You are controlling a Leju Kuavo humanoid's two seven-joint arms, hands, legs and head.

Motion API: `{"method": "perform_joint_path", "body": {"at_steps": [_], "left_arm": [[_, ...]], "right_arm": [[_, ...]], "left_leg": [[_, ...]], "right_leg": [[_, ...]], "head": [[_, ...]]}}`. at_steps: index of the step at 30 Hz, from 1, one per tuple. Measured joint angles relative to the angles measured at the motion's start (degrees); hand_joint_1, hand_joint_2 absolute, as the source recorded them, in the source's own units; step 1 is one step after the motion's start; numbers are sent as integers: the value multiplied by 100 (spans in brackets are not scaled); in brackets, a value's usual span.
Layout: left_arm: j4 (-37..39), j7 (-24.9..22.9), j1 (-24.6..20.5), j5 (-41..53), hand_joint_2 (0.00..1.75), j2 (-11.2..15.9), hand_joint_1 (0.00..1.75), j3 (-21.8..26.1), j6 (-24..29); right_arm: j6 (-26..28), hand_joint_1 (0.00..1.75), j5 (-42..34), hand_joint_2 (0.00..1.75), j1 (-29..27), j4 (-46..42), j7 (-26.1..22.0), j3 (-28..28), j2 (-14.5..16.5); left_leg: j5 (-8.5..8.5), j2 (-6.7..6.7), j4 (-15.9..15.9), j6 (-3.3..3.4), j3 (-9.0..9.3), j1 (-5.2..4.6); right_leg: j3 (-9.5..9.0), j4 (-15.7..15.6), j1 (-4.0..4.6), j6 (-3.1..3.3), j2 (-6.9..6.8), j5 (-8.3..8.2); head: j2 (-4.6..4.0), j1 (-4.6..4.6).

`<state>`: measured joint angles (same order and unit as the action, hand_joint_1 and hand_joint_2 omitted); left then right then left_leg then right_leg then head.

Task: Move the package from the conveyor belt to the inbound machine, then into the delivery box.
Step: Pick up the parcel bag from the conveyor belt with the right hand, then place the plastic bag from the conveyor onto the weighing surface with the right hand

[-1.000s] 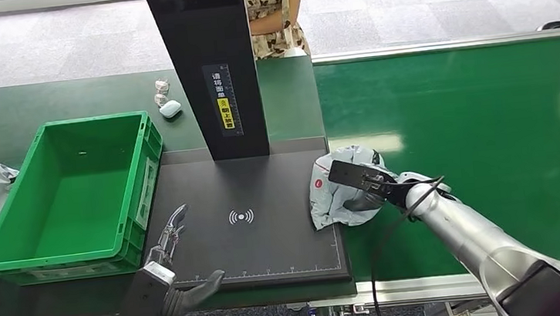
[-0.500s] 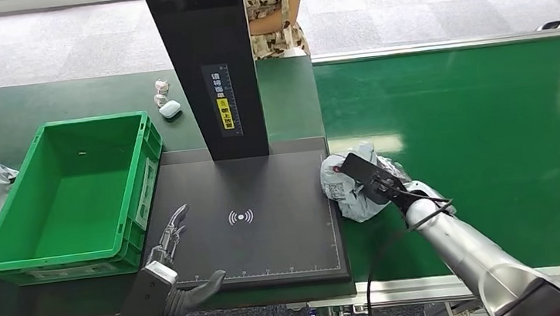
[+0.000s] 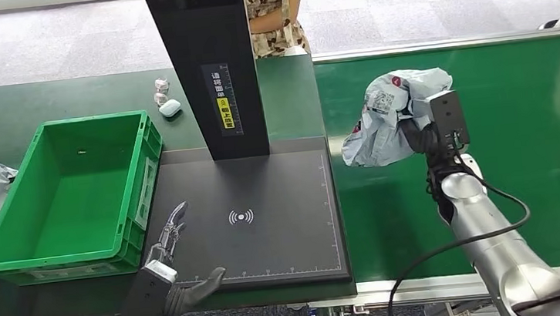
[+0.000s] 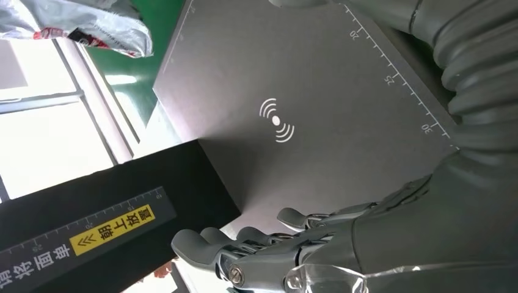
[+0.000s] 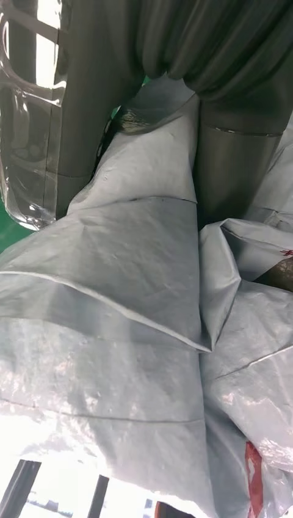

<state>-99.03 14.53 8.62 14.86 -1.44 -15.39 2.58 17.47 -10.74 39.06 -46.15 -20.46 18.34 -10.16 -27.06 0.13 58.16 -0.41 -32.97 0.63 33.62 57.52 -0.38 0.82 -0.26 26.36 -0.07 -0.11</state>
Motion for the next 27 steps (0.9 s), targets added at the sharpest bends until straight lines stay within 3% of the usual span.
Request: {"method": "perform_joint_path", "body": {"at_steps": [6,13,21,26,27], "left_arm": [[48,21,-35,7,175,-41,0,4,-5],[48,63,-29,26,175,-45,0,4,-18],[48,67,0,24,175,-44,0,-2,-7],[48,66,-4,-68,175,-42,0,-2,123],[48,66,-4,-104,175,-39,0,-2,181]], "right_arm": [[-68,175,-205,175,131,-498,-74,-149,49],[-747,175,-317,175,298,-962,91,38,372],[-1901,175,-848,175,562,-1047,901,1002,1063],[-2112,175,-1278,175,729,-853,1280,1653,1545],[-2092,147,-1387,175,753,-784,1341,1772,1617]], "left_leg": [[2,0,-1,-1,-5,3],[3,3,-3,-2,-8,3],[8,9,-5,-10,-12,3],[9,5,-5,-12,-15,4],[9,5,-5,-12,-16,4]], "right_leg": [[3,5,2,1,0,0],[8,8,2,1,3,0],[22,16,3,2,11,0],[24,18,3,4,7,2],[24,19,3,5,7,2]], "head": [[0,0],[0,0],[0,-1],[0,-1],[0,-1]]}}
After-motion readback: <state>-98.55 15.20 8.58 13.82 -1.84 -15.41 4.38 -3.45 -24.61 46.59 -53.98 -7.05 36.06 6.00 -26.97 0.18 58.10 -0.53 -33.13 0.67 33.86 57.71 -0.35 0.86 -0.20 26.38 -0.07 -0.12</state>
